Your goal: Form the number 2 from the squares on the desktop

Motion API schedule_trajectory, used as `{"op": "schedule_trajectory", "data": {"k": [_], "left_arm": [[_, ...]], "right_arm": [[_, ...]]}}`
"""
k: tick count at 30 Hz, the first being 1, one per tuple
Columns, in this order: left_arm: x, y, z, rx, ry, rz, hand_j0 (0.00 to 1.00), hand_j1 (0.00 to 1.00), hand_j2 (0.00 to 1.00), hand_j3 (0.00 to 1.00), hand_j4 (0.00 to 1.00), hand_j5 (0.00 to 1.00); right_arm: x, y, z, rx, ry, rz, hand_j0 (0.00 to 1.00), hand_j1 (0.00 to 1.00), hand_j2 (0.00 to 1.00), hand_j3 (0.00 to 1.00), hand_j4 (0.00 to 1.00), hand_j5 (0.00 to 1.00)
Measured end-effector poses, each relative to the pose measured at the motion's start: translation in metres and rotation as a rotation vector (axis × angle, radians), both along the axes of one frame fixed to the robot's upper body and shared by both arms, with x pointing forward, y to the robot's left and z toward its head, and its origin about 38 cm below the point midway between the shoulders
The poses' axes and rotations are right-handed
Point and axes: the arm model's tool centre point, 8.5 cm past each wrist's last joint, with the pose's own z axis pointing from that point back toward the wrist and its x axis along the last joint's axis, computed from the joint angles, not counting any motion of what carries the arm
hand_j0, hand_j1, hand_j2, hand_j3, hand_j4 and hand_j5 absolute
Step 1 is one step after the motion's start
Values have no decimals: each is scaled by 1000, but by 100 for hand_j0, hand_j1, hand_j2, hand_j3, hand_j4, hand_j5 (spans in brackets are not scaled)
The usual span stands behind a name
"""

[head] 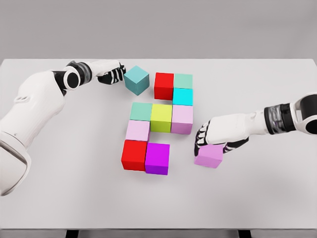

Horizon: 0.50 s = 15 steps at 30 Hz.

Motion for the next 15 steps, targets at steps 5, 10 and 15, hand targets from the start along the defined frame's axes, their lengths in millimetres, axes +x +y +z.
{"op": "schedule_trajectory", "data": {"k": [5,10,15], "left_arm": [[-2,-1,-1,1,17,-31,52,52,52,52,52,52],[-3,-2,0,-2,27,-48,52,52,52,52,52,52],[-3,-3,0,-3,29,-60,52,52,52,52,52,52]], "right_arm": [[-1,5,0,7,1,11,67,67,67,67,67,67],[-1,13,-1,18,3,27,67,67,67,67,67,67],[-2,19,-2,26,5,40,67,67,67,67,67,67]]}}
